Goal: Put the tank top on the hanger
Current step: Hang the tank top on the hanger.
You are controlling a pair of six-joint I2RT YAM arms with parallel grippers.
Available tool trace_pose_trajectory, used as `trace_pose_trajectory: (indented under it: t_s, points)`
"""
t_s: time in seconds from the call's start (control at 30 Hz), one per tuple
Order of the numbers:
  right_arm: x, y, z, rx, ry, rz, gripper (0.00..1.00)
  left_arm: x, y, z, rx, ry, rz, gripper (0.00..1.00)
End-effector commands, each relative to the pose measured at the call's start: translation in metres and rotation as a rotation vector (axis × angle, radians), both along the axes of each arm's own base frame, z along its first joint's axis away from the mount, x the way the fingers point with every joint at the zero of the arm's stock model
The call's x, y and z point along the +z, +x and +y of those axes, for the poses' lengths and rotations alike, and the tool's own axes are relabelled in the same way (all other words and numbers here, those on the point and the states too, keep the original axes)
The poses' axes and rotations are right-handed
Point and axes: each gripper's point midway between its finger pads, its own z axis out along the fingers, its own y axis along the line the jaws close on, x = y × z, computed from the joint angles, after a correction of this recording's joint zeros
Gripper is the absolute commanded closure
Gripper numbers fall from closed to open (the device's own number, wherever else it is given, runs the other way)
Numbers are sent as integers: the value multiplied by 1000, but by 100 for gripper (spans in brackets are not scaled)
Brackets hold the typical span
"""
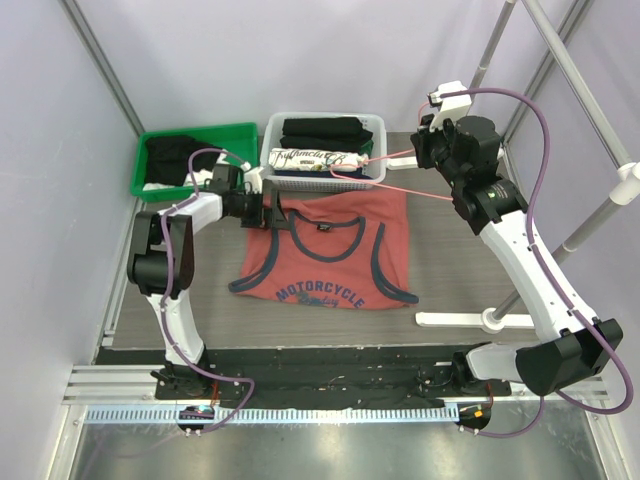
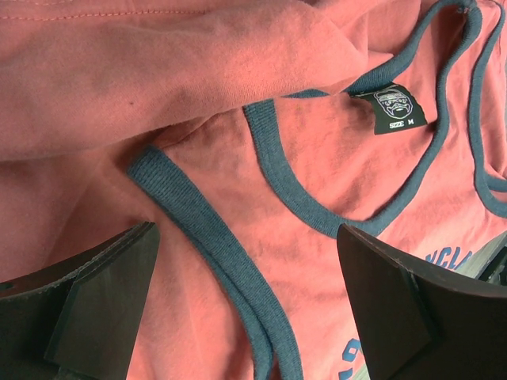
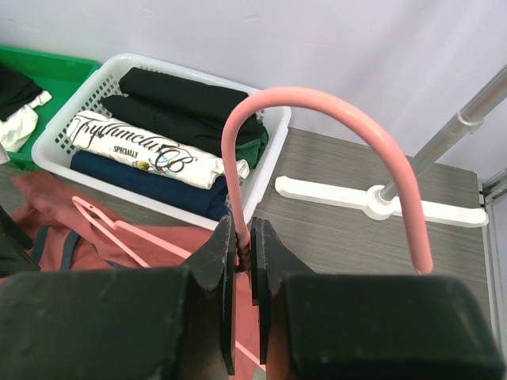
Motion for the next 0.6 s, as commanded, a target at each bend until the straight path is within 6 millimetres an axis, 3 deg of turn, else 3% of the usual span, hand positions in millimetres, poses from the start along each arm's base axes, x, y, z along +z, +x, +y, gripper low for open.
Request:
trace_pose_trajectory:
  t_s: [0.0, 0.57]
  points:
    - [28, -7, -3, 5, 22, -80, 99, 12, 13, -9, -13, -31, -42, 1]
    - [27, -9, -2, 12, 17, -80, 99, 10, 16, -18, -20, -63, -33, 14]
